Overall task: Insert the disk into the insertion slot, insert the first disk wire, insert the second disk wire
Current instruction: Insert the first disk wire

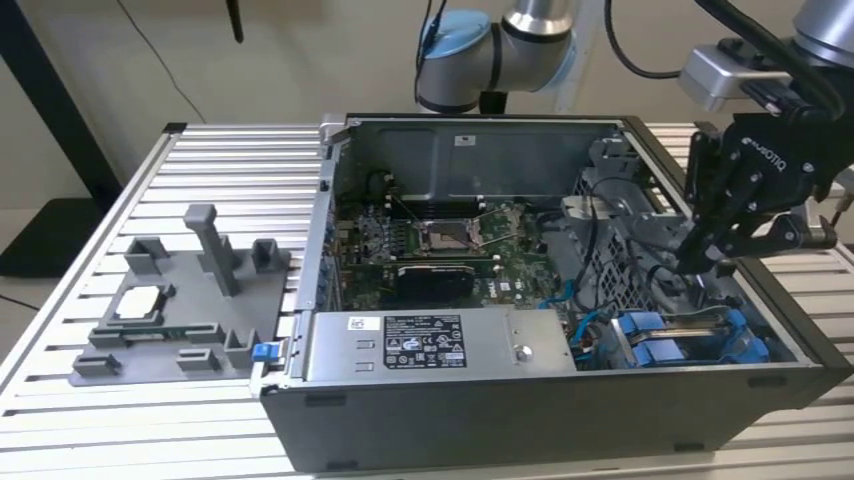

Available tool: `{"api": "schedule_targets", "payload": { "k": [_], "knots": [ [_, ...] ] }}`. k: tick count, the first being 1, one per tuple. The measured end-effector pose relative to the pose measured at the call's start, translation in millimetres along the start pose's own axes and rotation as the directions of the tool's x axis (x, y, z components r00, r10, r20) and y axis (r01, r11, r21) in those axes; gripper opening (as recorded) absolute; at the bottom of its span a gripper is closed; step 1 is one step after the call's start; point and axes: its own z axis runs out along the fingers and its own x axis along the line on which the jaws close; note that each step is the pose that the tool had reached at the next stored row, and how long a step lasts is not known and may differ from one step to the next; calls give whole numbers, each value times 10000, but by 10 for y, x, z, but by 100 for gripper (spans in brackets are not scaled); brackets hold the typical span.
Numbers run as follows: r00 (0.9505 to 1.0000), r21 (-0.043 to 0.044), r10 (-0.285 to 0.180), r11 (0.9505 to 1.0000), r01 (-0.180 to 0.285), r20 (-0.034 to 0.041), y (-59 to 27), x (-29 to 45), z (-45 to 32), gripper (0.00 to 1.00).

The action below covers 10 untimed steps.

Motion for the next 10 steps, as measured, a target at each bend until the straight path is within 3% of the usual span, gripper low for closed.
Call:
{"api": "schedule_targets", "payload": {
  "k": [10],
  "knots": [
    [10000, -47, 2, 10000, -2, -22, -132, 47, 24, 0]
  ]
}}
